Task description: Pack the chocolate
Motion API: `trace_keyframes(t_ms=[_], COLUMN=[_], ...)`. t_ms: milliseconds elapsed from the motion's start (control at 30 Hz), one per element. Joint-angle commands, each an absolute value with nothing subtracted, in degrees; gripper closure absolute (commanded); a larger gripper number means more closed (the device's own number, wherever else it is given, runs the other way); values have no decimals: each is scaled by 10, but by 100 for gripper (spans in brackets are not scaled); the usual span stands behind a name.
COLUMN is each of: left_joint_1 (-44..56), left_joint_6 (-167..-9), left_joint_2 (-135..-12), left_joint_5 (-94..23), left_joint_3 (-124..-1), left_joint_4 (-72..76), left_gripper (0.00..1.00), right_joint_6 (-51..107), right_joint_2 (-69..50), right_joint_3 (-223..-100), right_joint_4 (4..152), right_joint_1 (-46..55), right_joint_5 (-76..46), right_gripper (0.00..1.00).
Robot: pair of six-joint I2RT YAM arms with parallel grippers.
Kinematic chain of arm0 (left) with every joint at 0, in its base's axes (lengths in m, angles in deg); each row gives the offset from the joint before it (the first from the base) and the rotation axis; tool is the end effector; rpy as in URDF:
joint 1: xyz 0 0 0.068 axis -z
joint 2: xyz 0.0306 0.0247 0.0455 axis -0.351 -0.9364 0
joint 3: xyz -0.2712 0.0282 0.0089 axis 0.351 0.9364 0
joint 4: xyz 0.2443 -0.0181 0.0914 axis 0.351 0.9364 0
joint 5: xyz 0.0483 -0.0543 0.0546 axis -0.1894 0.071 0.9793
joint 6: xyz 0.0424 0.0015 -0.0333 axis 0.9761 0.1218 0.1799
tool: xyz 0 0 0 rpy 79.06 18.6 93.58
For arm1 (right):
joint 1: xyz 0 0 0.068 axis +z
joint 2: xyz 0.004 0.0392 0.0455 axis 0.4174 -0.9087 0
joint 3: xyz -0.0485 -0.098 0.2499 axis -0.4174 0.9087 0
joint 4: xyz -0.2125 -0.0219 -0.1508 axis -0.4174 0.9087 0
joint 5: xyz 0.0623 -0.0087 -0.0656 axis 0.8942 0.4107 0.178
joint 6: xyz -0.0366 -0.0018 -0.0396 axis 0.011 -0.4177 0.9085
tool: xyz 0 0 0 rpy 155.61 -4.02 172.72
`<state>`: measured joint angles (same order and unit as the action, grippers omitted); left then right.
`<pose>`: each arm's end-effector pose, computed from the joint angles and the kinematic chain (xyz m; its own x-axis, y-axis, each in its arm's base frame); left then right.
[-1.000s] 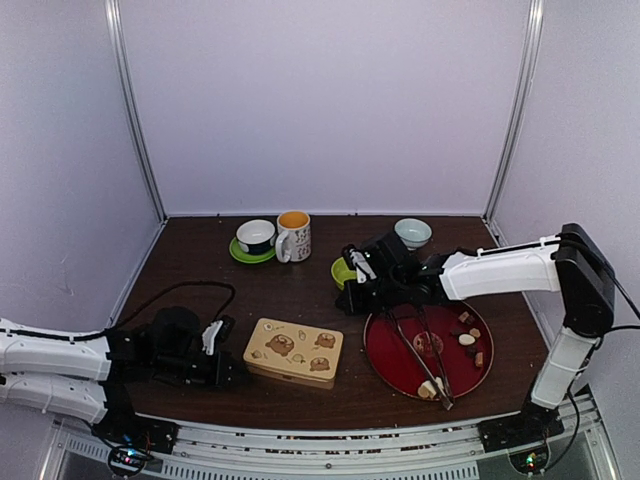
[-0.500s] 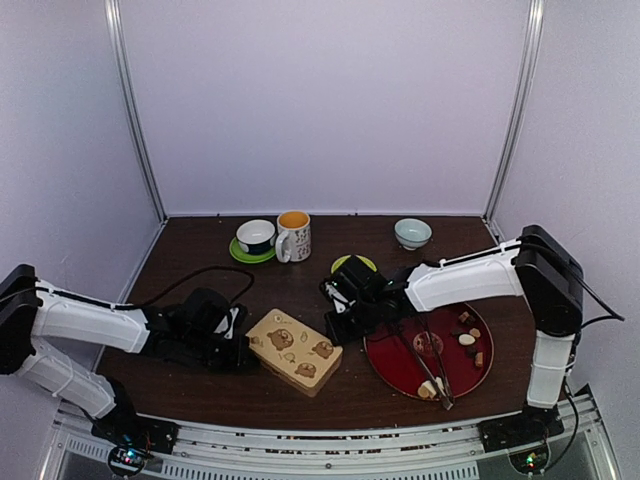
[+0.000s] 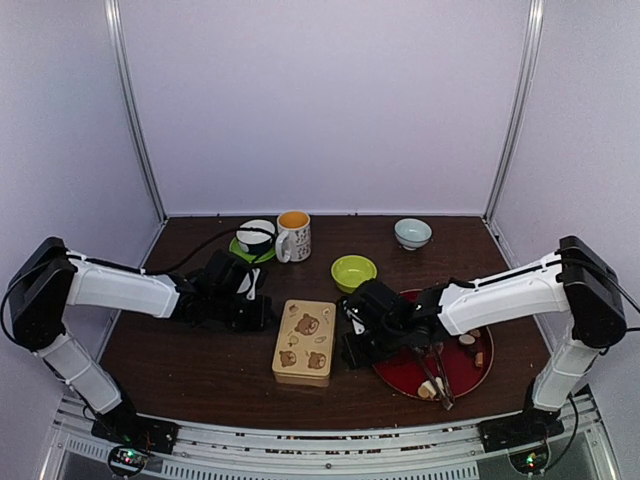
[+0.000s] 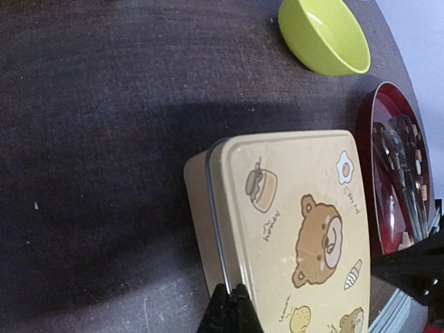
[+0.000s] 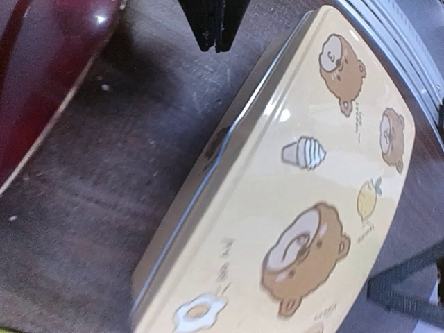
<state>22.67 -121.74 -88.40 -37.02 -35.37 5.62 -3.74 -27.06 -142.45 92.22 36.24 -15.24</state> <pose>0.2220 -0.2169 0.1648 -0.9147 -0.1010 -0.3913 0.1561 0.8047 -0.5727 0.1619 0.3003 0.1654 -0.8793 -0.3074 -0.3637 -0.4508 0.7838 0.4272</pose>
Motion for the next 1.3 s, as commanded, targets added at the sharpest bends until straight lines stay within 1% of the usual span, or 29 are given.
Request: trace_keyframes(t_ms=[0, 100, 167, 300, 400, 500, 567, 667, 800, 900, 1033, 1167, 1267], left_joint_1=[226, 223, 211, 186, 177, 176, 174, 174, 174, 174, 174, 174, 175], left_joint_6=[-1197, -1184, -1177, -1180, -1180, -1162, -1153, -1143, -1154, -1173, -1195, -1187, -1165], left_joint_2=[-840, -809, -804, -832, -864, -886, -889, -887, -904, -935, -975, -977, -934], left_joint_5=[-349, -351, -394, -506, -580, -601, -598, -596, -593, -597, -602, -597, -581], left_joint_3=[-341, -323, -310, -295, -298, -308, -314, -321, -303, -279, -260, -256, -253], left_joint_4=[57, 17, -36, -165, -227, -226, -211, -193, -219, -268, -323, -308, -259], left_gripper=[100, 100, 100, 100, 100, 100, 100, 100, 100, 100, 100, 100, 100], right_joint_6=[-60, -62, -63, -96, -166, -225, -226, -219, -228, -227, -217, -166, -145], right_joint_2=[-219, -191, -195, -246, -293, -339, -354, -384, -416, -401, -341, -282, -299], right_joint_3=[-1395, -1362, -1354, -1364, -1336, -1318, -1318, -1328, -1313, -1296, -1275, -1278, -1282], right_joint_4=[882, 777, 700, 565, 400, 280, 274, 304, 310, 317, 295, 366, 407], right_joint_1=[325, 303, 291, 264, 239, 218, 213, 213, 212, 212, 218, 242, 260], right_joint_5=[-198, -157, -108, 4, 71, 99, 98, 92, 75, 63, 77, 79, 79], right_gripper=[100, 100, 100, 100, 100, 100, 100, 100, 100, 100, 100, 100, 100])
